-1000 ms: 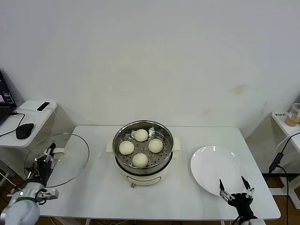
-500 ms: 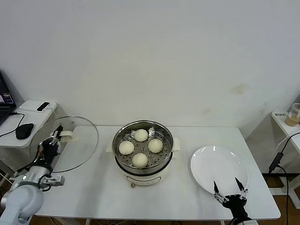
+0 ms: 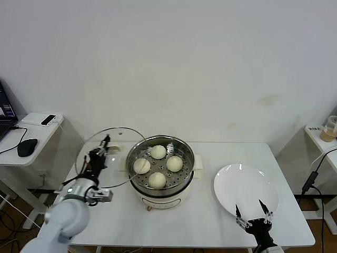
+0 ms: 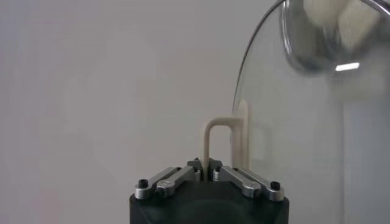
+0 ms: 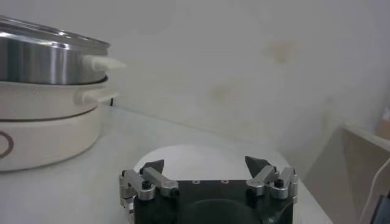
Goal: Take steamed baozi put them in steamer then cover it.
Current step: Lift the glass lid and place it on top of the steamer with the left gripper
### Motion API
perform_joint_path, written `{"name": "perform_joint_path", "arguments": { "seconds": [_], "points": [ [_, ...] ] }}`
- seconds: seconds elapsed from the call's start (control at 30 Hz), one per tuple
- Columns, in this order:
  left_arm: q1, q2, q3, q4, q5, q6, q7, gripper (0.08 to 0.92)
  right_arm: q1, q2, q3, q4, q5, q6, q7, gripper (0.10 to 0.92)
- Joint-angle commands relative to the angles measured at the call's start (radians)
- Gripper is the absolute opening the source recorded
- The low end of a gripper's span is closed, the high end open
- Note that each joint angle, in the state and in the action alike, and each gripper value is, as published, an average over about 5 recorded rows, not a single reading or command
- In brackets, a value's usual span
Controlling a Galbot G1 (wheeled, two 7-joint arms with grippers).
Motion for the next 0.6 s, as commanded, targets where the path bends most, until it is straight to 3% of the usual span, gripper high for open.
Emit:
{"name": "perform_joint_path", "arguments": {
  "seconds": [0.03,0.3,0.6],
  "points": [
    [-0.149,-0.125,0.226,0.004,0.150,0.132,0.133,0.139,0.024,0.004,-0.008,-0.036,-0.032,-0.007,0.002,0.823],
    [-0.229,-0.256,0.299,0.091,0.285,0.143,0.174,0.139,0.039,-0.001,-0.009,-0.066,-0.046,-0.005,0.002,0.823],
    [-0.261,-0.318,0.337,0.172,0.325,0.139,0.172,0.139,0.034,0.008,-0.012,-0.069,-0.062,0.001,0.002,0.823]
  ]
}}
